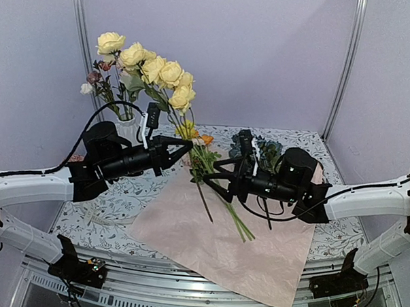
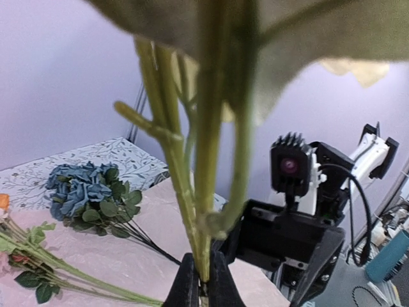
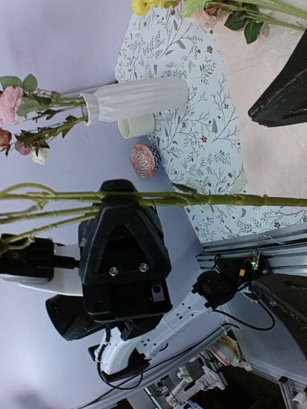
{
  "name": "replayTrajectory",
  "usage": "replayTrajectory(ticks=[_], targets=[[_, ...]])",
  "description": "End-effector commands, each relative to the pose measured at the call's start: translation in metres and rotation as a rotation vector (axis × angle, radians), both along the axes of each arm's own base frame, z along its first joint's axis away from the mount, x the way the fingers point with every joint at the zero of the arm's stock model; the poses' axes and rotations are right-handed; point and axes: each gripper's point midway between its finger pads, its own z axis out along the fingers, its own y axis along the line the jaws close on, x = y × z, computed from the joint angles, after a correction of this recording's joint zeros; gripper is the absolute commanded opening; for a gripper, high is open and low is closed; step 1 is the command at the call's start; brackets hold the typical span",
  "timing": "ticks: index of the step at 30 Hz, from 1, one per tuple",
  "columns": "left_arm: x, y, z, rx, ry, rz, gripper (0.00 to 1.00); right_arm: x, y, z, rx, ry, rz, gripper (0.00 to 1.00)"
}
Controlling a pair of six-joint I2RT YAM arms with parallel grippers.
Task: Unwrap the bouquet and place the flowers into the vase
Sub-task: Pass from the right arm to the left, then place the fake flower in the vase.
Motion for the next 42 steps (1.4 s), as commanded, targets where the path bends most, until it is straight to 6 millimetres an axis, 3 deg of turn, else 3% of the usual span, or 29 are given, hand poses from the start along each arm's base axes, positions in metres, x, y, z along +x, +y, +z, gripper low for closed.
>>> replayTrajectory(ticks=[1,4,7,11,15,19,24,32,42], targets=[[0.018,0.035,0.026,0.069,-0.085,0.191,0.0,0.026,-0.04,0.014,-0.052,-0.105,-0.261,0.91],[0.039,0.07,0.037,0.127,-0.101,0.363,0.0,0.044,-0.071,0.01,-0.106,-0.146,-0.432,0.99],[0.063,0.115,0.05,0.171,-0.09,0.524,0.0,0.059,-0.102,0.008,-0.145,-0.196,-0.579,0.99],[0.083,0.18,0.087,0.143,-0.128,0.687,0.0,0.079,-0.139,-0.002,-0.186,-0.226,-0.69,0.99],[0.095,0.236,0.126,0.117,-0.212,0.873,0.0,0.089,-0.163,-0.019,-0.214,-0.258,-0.788,0.99],[0.114,0.269,0.14,0.108,-0.241,0.997,0.0,0.093,-0.17,-0.04,-0.231,-0.265,-0.83,0.99],[0.136,0.281,0.151,0.103,-0.303,1.044,0.0,0.098,-0.163,-0.056,-0.266,-0.256,-0.82,0.99],[0.173,0.287,0.151,0.155,-0.328,1.094,0.0,0.099,-0.163,-0.057,-0.3,-0.293,-0.818,0.99],[0.169,0.295,0.171,0.147,-0.369,1.147,0.0,0.103,-0.161,-0.06,-0.328,-0.3,-0.822,0.99]])
